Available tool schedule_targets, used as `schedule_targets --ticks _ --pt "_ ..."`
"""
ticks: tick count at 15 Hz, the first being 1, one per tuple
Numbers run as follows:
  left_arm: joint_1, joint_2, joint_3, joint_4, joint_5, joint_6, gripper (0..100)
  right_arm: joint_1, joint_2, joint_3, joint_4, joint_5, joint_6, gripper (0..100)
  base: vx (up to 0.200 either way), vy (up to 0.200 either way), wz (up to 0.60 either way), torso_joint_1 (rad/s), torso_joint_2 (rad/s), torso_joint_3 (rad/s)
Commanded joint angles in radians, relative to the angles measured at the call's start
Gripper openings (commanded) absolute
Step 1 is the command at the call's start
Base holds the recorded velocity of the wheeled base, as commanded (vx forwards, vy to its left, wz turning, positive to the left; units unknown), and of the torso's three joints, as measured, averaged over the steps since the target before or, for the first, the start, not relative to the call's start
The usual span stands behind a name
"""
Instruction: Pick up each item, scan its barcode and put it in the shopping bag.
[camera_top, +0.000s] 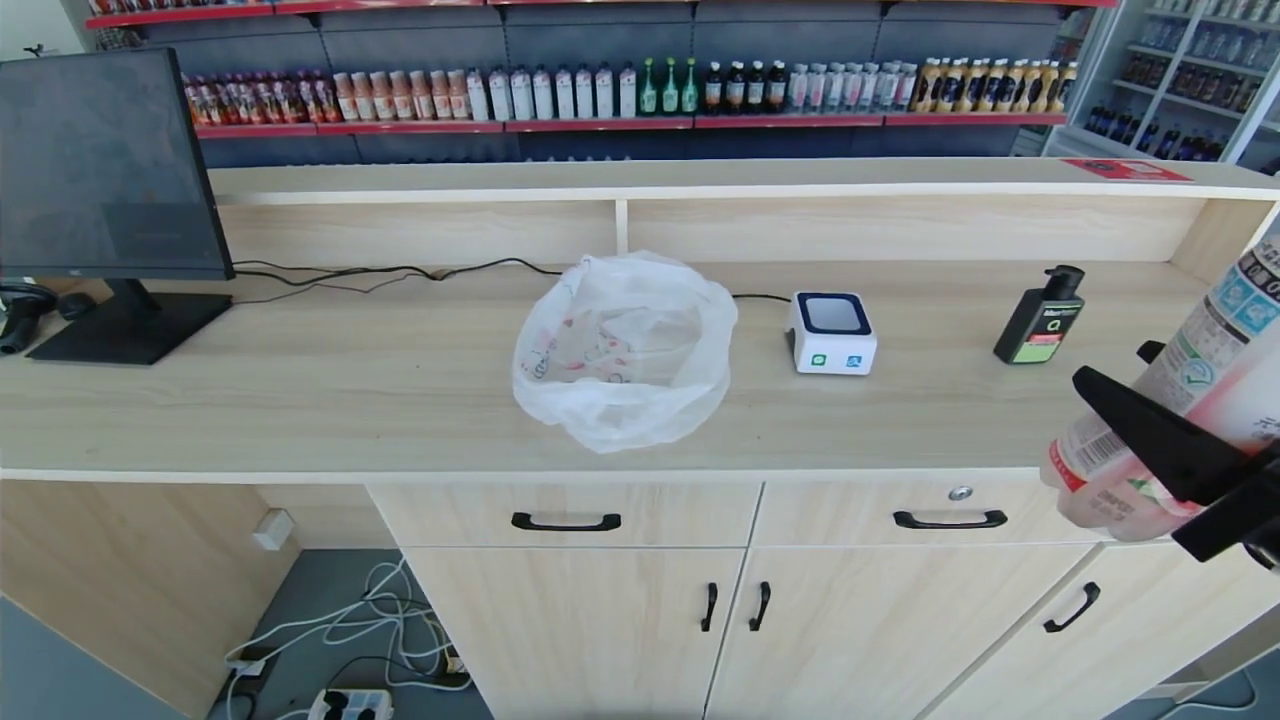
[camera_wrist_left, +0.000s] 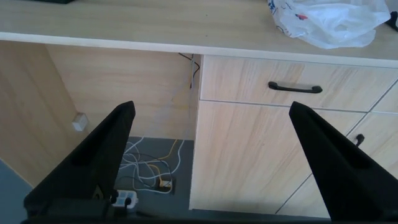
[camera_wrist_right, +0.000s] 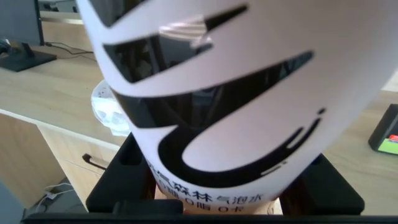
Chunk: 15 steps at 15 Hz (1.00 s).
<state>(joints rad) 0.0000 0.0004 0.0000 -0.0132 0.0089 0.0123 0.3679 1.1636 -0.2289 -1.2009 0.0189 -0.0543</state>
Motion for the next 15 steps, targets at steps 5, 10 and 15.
schedule_targets --ticks 5,10,15 --pt "0.0 0.0 0.0 -0.001 0.0 0.005 100 0.0 0.183 -0.156 -0.003 0.039 0.005 0 0.0 0.2 0.0 0.002 0.0 0.002" --pt "0.0 0.0 0.0 -0.001 0.0 0.005 100 0.013 0.582 -0.538 -0.025 0.07 0.108 0 0.0 0.04 0.0 0.0 0.0 0.0" --pt "0.0 0.0 0.0 -0.001 0.0 0.011 100 0.077 0.903 -0.929 -0.04 0.101 0.103 0 0.0 0.0 0.0 0.0 0.0 0.0"
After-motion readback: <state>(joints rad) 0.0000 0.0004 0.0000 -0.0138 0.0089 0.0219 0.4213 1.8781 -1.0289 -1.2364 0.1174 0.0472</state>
